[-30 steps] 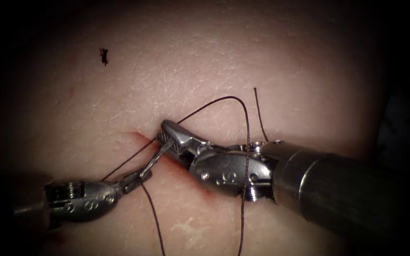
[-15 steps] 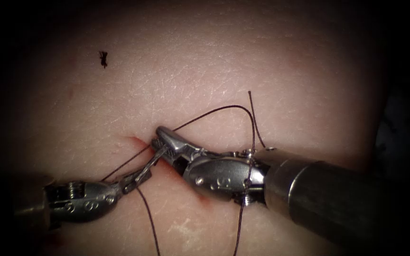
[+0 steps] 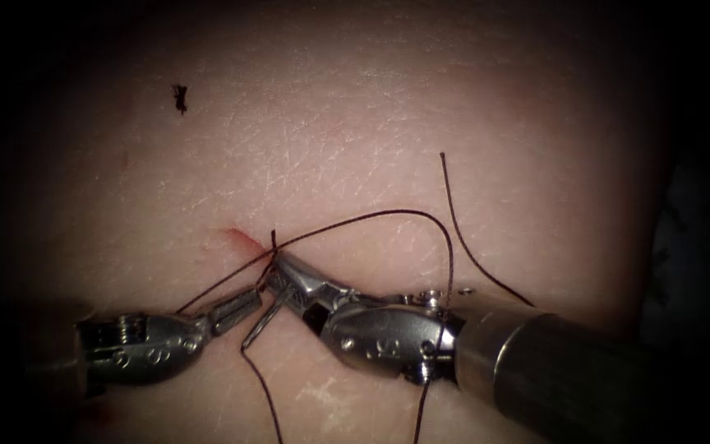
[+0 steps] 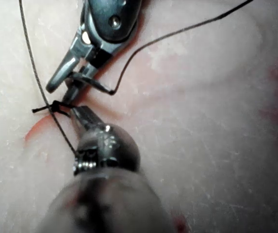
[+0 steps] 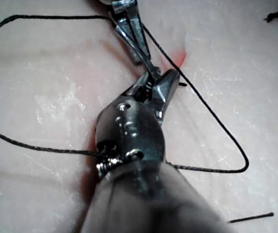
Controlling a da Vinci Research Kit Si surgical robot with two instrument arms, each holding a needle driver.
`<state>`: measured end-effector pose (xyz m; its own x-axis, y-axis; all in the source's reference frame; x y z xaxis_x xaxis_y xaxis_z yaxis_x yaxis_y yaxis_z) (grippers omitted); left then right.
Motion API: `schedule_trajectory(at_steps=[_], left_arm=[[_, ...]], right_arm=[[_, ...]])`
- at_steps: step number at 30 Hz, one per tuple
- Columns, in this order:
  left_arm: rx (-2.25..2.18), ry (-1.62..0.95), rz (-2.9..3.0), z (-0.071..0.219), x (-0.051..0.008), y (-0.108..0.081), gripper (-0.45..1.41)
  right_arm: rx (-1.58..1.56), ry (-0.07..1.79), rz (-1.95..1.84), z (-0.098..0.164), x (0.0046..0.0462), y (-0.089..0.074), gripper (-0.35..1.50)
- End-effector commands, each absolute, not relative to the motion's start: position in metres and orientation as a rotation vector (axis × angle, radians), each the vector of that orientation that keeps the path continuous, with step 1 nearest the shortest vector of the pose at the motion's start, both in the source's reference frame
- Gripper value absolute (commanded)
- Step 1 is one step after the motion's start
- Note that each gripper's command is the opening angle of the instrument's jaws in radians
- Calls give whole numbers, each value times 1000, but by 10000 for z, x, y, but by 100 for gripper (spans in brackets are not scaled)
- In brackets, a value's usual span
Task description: Wound Closure
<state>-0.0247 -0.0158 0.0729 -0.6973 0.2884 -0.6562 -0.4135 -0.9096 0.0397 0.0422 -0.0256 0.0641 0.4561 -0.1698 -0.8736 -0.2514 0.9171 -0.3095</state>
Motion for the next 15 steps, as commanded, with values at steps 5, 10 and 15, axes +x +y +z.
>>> schedule_trajectory(at_steps=[5, 10, 15], left_arm=[[-945, 254, 2575, 736, -255, -166, -45], [-939, 257, 2573, 736, -257, -166, -45], [-939, 251, 2570, 736, -258, -166, -45]], right_arm=[[-455, 1132, 87, 608, 421, -228, -35], [-474, 1142, 107, 590, 415, -205, -35], [-482, 1147, 107, 588, 411, -191, -35]])
